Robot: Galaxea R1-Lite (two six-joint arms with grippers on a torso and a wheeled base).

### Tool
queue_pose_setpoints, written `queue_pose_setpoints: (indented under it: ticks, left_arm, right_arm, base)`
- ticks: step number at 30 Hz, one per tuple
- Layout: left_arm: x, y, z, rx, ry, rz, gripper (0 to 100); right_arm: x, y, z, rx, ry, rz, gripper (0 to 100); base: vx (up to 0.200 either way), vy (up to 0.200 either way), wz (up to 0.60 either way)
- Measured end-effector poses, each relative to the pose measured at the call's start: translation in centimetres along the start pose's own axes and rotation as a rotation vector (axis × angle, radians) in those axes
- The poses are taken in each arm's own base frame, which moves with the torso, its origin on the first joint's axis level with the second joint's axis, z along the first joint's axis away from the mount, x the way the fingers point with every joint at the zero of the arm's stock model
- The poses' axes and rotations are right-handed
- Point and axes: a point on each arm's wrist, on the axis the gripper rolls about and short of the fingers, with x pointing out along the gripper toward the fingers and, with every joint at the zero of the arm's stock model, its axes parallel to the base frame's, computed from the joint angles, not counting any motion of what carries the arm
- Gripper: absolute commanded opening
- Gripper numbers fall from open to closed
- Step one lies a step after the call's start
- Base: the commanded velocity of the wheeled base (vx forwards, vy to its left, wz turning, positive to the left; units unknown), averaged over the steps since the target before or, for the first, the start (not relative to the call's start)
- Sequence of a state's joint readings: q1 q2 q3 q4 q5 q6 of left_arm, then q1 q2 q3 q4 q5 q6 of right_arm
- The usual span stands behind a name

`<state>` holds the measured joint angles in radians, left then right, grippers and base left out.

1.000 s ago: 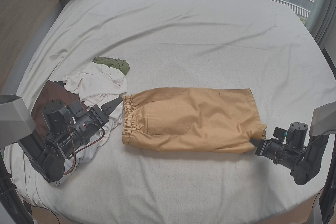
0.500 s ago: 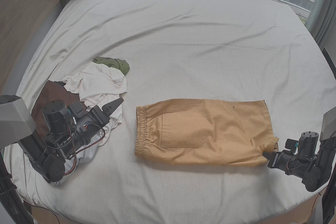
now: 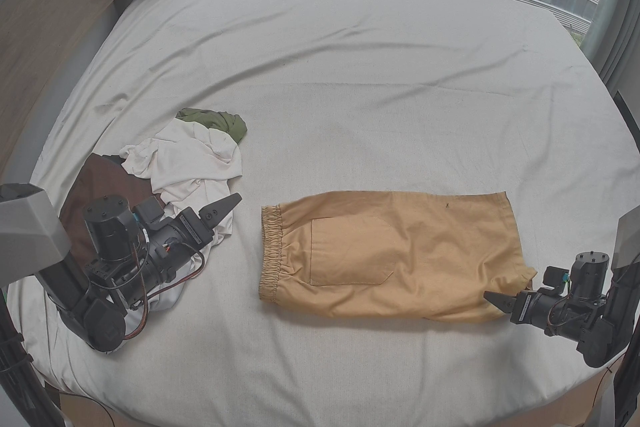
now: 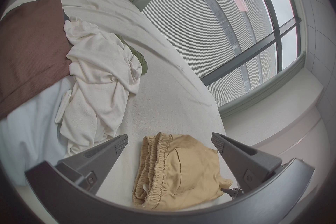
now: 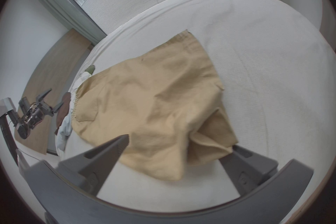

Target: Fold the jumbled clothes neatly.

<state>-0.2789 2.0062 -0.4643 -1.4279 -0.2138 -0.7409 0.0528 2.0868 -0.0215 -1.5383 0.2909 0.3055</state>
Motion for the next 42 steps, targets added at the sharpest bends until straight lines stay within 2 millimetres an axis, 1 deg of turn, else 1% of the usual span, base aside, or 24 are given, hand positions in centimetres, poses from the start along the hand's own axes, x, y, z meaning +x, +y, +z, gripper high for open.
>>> queue_pose_setpoints:
  ticks: [3, 8, 11, 16, 18, 22, 24, 28, 34, 37, 39, 42]
  left_arm:
    - [-0.1, -0.1, -0.6, 0.0, 0.021, -0.001, 100]
    - [-0.2, -0.1, -1.8, 0.009, 0.069, 0.006, 100]
    - [-0.2, -0.1, -2.2, 0.017, 0.083, 0.009, 100]
    - [-0.2, 0.2, -3.1, 0.028, 0.117, 0.017, 100]
    - [-0.1, 0.2, -3.4, 0.029, 0.124, 0.016, 100]
    - [-0.1, 0.3, -3.8, 0.03, 0.134, 0.017, 100]
    - [0.0, 0.5, -4.1, 0.03, 0.141, 0.021, 100]
    - [0.1, 0.8, -4.4, 0.028, 0.148, 0.026, 100]
    - [0.4, 1.2, -4.9, 0.03, 0.152, 0.029, 100]
    - [0.5, 1.5, -5.2, 0.031, 0.155, 0.031, 100]
    - [0.7, 1.8, -5.6, 0.03, 0.163, 0.033, 100]
    - [0.8, 2.0, -6.1, 0.029, 0.176, 0.038, 100]
  right_arm:
    - [-0.4, 0.7, 0.3, -0.014, -0.014, 0.035, 100]
    - [-1.5, 2.1, 1.5, -0.043, -0.085, 0.089, 100]
    - [-2.0, 2.5, 1.9, -0.054, -0.118, 0.102, 100]
    - [-4.1, 3.8, 3.8, -0.096, -0.247, 0.153, 100]
    - [-4.7, 4.4, 4.6, -0.115, -0.299, 0.177, 100]
    - [-5.2, 5.6, 5.8, -0.148, -0.369, 0.227, 100]
    - [-4.9, 6.4, 6.3, -0.164, -0.378, 0.261, 100]
    - [-3.8, 7.3, 6.8, -0.175, -0.364, 0.298, 100]
    - [-1.4, 9.2, 7.5, -0.197, -0.322, 0.374, 100]
    - [0.0, 10.2, 7.6, -0.205, -0.301, 0.411, 100]
    - [1.0, 10.6, 7.3, -0.207, -0.281, 0.427, 100]
    - [1.7, 10.8, 7.0, -0.208, -0.268, 0.433, 100]
  base:
    - [0.0, 0.0, 0.0]
    - [0.0, 0.0, 0.0]
    - [0.0, 0.0, 0.0]
    - [0.0, 0.0, 0.0]
    - [0.0, 0.0, 0.0]
    - [0.0, 0.0, 0.0]
    - [0.0, 0.0, 0.0]
    - [0.0, 0.0, 0.0]
    - [0.0, 0.0, 0.0]
    - [0.0, 0.0, 0.0]
    - [0.0, 0.0, 0.0]
    - [0.0, 0.0, 0.0]
